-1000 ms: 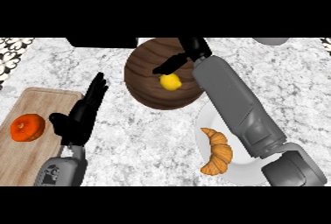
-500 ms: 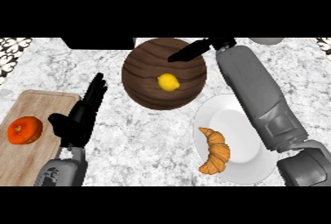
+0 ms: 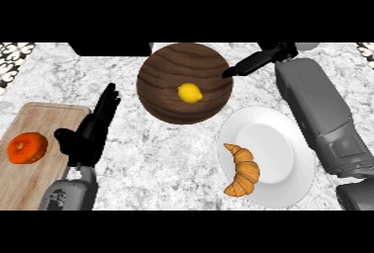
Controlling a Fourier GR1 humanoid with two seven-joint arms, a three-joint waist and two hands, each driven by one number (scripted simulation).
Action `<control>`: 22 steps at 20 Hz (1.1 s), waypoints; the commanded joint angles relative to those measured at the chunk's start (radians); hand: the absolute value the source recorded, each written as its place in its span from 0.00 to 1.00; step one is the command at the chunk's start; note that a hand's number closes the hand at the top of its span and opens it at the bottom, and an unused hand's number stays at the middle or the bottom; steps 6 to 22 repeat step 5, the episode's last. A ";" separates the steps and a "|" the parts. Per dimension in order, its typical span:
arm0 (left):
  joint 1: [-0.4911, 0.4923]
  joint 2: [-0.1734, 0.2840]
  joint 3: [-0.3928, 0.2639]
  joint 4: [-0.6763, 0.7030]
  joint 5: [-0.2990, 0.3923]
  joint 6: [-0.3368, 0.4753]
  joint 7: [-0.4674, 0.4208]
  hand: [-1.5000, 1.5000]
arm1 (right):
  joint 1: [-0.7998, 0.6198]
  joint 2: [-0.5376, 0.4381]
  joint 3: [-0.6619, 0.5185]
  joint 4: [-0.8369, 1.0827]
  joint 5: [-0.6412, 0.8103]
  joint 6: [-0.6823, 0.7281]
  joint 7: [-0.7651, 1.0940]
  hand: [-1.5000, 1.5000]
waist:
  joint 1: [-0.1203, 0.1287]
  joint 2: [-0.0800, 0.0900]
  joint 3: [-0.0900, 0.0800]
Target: Pick the lemon from the plate and place it in the bowl
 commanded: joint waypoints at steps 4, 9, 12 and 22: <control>0.003 0.010 -0.001 -0.070 0.011 -0.014 0.066 0.50 | 0.127 -0.014 0.025 -0.055 0.018 0.067 -0.084 0.00 | -0.001 -0.002 0.000; 0.024 -0.003 0.014 0.047 -0.003 -0.002 -0.058 0.50 | 0.140 -0.021 0.033 -0.174 -0.006 0.103 0.019 0.00 | -0.017 -0.007 0.000; 0.024 -0.003 0.014 0.047 -0.003 -0.002 -0.058 0.50 | 0.140 -0.021 0.033 -0.174 -0.006 0.103 0.019 0.00 | -0.017 -0.007 0.000; 0.024 -0.003 0.014 0.047 -0.003 -0.002 -0.058 0.50 | 0.140 -0.021 0.033 -0.174 -0.006 0.103 0.019 0.00 | -0.017 -0.007 0.000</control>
